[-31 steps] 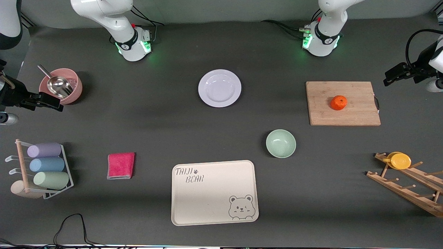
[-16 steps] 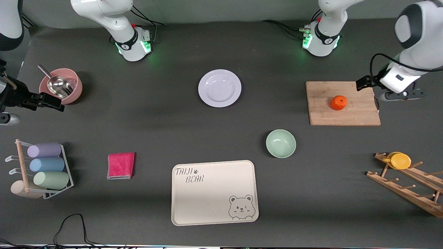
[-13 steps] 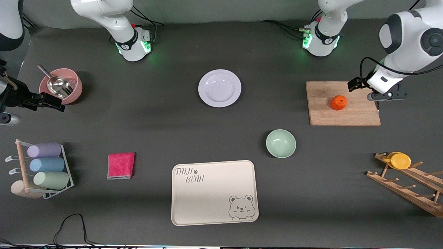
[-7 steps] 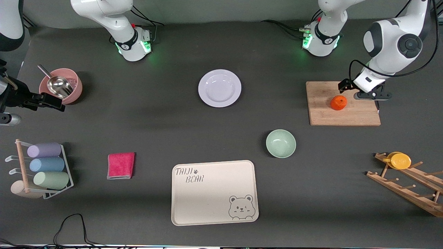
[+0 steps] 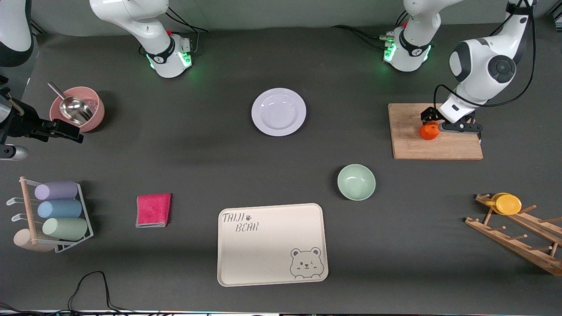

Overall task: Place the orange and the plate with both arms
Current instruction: 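Lower the open left gripper around the orange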

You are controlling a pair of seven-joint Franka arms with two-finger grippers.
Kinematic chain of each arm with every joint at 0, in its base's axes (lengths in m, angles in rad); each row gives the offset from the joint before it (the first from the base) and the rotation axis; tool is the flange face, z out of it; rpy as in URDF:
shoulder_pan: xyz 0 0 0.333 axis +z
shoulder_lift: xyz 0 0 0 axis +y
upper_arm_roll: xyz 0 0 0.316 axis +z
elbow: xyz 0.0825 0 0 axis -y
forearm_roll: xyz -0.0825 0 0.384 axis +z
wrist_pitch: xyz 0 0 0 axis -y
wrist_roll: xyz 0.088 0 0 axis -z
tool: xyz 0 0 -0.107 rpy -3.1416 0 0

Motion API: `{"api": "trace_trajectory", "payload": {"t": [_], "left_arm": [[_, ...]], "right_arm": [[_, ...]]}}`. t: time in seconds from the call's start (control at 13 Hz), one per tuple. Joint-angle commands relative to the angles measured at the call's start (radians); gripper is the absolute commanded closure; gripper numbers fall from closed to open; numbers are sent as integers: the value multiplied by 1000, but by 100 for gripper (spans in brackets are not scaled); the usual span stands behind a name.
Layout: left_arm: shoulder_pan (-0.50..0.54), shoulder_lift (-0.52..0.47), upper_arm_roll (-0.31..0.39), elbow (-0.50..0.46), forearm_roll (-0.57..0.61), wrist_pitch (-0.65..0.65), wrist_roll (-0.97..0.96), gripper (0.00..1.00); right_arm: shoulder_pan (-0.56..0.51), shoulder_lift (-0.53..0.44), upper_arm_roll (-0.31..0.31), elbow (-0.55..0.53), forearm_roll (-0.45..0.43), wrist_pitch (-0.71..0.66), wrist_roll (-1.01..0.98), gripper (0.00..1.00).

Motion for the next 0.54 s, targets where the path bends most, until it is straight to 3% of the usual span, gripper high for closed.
{"api": "trace_trajectory", "payload": {"t": [0.0, 0.46], "left_arm": [[-24, 20, 3, -40, -18, 83, 18, 0], [-20, 70, 6, -47, -12, 135, 45, 0]], "right_arm": [[4, -48, 4, -68, -18, 45, 16, 0], [4, -46, 4, -64, -18, 36, 17, 0]]}}
